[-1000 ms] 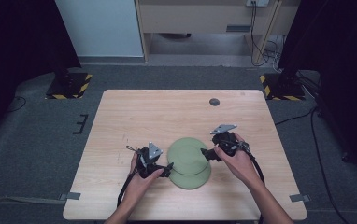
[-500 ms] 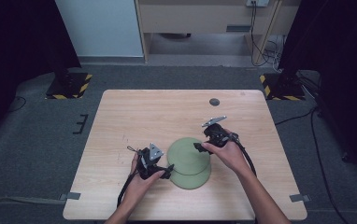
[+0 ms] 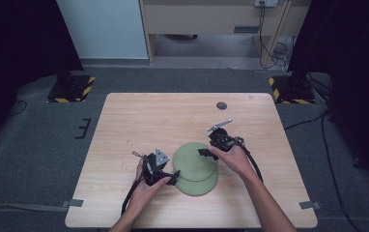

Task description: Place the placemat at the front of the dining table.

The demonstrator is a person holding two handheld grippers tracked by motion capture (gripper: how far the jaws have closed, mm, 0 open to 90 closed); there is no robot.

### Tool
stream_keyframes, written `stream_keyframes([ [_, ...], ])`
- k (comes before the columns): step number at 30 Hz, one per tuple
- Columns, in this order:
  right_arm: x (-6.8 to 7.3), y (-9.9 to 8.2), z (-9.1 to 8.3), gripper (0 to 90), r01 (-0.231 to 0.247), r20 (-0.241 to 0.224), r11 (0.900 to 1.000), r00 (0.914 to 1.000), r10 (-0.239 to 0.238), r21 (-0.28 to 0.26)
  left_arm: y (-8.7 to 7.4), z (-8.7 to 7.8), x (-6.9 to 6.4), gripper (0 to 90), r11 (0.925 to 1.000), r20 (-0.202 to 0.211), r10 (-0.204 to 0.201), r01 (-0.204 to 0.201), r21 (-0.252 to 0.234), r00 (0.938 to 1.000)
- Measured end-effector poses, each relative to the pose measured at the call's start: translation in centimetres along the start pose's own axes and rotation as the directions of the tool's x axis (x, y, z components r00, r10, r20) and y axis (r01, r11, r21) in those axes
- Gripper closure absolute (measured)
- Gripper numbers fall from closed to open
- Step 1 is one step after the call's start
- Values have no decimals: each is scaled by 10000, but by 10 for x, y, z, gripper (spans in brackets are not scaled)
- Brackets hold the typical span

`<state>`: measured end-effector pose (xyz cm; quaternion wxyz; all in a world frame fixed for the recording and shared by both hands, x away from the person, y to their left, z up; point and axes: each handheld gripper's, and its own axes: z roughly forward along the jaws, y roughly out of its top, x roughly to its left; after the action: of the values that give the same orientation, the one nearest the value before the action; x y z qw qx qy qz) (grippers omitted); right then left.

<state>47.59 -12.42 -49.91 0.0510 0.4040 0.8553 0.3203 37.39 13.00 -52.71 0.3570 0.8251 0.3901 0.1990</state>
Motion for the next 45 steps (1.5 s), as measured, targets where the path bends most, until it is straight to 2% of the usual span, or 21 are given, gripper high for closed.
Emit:
stream_keyframes([
  [13, 1, 0, 5, 246, -4, -231, 10000, 9997, 6, 90, 3, 3, -1, 0, 9999, -162, 38, -36, 126, 9999],
  [19, -5, -2, 8, 244, -253, -253, 9995, 9993, 257, 179, 3, 3, -1, 2, 9999, -181, 80, -78, 121, 9998],
  [26, -10, -2, 13, 251, -512, -571, 9985, 9970, 523, 203, 3, 4, -1, 1, 9999, -190, 28, -26, 104, 9998],
  [32, -14, -3, 16, 304, -678, -861, 9975, 9939, 692, 187, 3, 4, -1, 0, 9999, -172, -39, 41, 101, 9998],
  [34, -14, -4, 15, 331, -665, -1100, 9976, 9916, 682, 189, 3, 4, -1, 0, 9999, -185, -40, 42, 97, 9998],
  [38, -14, -5, 14, 372, -745, -1023, 9970, 9918, 761, 197, 3, 4, -1, 0, 9999, -209, -30, 32, 98, 9998],
  [45, -15, -1, -7, 476, -1046, -1193, 9933, 9880, 982, -485, 4, 4, -2, 0, 9999, -271, -15, 19, 163, 9996],
])
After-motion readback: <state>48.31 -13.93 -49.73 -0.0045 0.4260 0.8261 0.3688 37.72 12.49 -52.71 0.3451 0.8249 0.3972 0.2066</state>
